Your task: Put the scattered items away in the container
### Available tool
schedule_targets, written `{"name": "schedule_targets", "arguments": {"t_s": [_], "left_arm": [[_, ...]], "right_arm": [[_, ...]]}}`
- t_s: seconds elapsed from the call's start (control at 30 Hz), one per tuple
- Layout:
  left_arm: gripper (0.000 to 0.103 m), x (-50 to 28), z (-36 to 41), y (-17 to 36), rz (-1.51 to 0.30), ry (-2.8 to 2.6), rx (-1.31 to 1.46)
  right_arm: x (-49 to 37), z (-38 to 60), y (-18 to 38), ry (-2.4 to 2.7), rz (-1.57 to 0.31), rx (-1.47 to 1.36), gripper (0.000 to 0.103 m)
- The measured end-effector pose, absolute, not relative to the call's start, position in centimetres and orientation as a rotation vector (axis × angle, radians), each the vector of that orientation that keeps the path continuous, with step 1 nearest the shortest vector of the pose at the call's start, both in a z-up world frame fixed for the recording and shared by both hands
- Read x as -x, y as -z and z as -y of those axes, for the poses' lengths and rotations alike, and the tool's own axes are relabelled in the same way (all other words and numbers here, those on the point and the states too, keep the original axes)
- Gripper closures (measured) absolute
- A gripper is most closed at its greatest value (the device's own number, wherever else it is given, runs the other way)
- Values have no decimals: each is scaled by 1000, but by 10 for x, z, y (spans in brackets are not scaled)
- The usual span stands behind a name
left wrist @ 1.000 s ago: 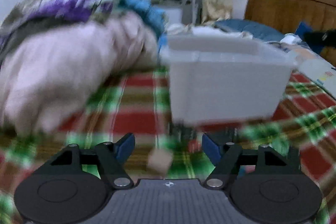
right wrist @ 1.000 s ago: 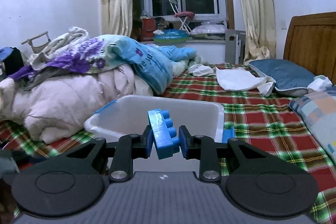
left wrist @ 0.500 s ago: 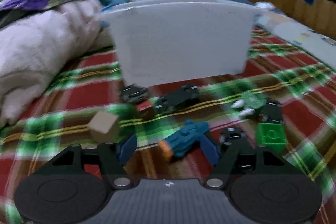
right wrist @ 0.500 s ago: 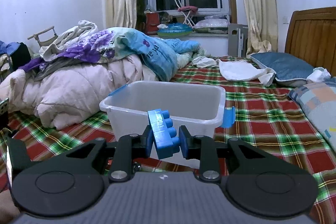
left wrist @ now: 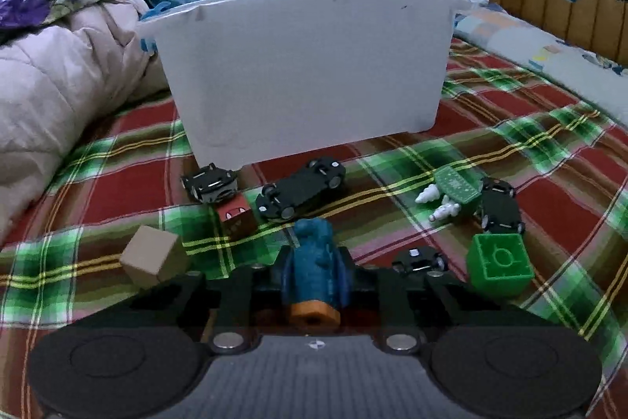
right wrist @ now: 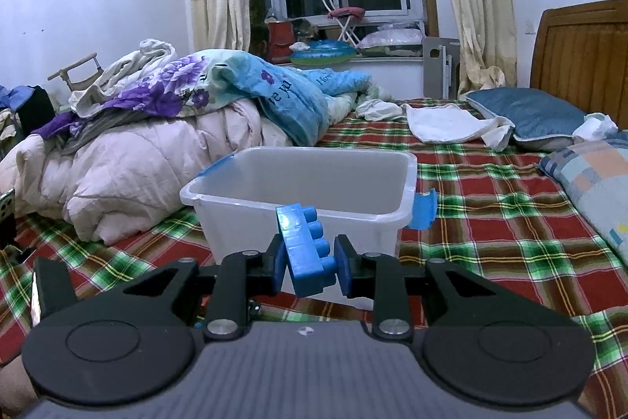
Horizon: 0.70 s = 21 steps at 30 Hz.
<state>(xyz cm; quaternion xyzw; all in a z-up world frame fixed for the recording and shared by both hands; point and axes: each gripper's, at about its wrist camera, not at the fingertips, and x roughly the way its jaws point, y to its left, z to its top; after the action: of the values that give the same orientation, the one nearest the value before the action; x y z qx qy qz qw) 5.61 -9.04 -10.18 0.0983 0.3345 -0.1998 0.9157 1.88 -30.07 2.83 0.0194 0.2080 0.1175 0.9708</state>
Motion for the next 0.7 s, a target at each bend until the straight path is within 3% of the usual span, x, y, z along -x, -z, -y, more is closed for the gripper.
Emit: {"name": "schedule_targets", "arguments": {"t_s": [0.17,0.33,0.53,0.7], "left_arm": [[78,-52,80,84,-669,387,-165],[77,-62,64,31,-602,346,-107],[77,-116,61,-42,-537,305,-44],[77,-168,78,-57,-560,271,-49]], "right_arm": [[-18,299,-32,-240,-411,-31,73],[-27,295,-42,-239,-390,-23,73],[-67,290,-57,-219,-374,5,73],[-110,287,-51,-191,-416,44,73]]}}
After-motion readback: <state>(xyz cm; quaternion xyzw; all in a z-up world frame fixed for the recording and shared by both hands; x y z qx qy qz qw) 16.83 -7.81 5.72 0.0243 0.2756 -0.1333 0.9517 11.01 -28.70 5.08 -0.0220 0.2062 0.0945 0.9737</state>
